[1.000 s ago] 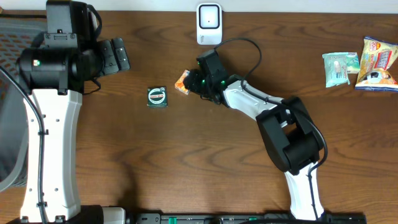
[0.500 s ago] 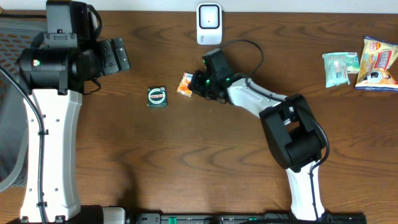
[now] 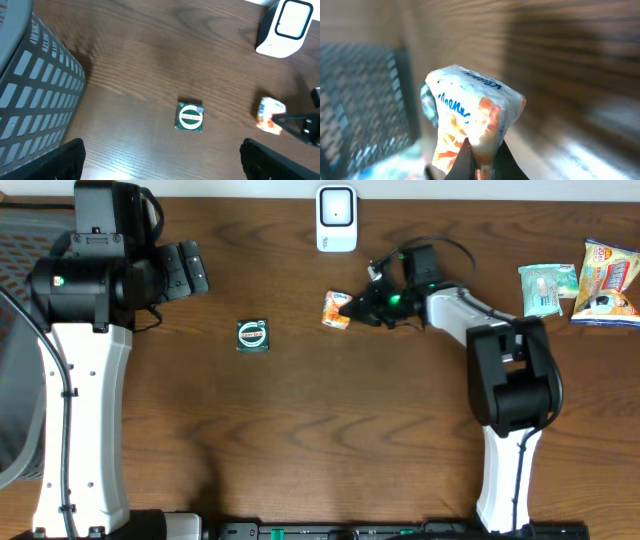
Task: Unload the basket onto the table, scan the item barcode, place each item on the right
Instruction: 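Lift the orange Kleenex pack and move it toward the scanner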
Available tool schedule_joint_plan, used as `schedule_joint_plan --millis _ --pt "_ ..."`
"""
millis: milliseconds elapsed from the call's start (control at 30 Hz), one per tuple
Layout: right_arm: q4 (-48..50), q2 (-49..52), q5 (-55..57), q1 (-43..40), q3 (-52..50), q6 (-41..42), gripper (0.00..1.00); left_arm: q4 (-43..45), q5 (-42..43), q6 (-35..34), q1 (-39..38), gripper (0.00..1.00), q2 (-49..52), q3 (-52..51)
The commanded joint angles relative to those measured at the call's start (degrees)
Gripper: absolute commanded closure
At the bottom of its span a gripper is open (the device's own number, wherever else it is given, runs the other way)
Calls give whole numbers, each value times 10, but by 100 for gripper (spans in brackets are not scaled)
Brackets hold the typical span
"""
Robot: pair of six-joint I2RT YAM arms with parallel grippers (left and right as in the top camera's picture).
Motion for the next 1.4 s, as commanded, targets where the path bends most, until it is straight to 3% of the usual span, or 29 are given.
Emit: schedule_joint_plan --millis 0,167,267,767,1000,1367 --pt "2 7 -146 -20 -5 -91 99 -2 -3 2 0 2 3 0" --pt "16 7 -225 -49 -5 -151 99 -2 -3 2 0 2 3 0" --pt "71 7 -334 -64 -5 -210 99 -2 -3 2 0 2 3 0" --pt "287 -5 -341 -139 -5 -35 99 -2 -3 2 0 2 3 0" --pt "370 -15 -341 -133 -5 40 99 -2 -3 2 0 2 3 0" --pt "450 -15 -341 -81 -5 52 99 -2 -3 2 0 2 3 0"
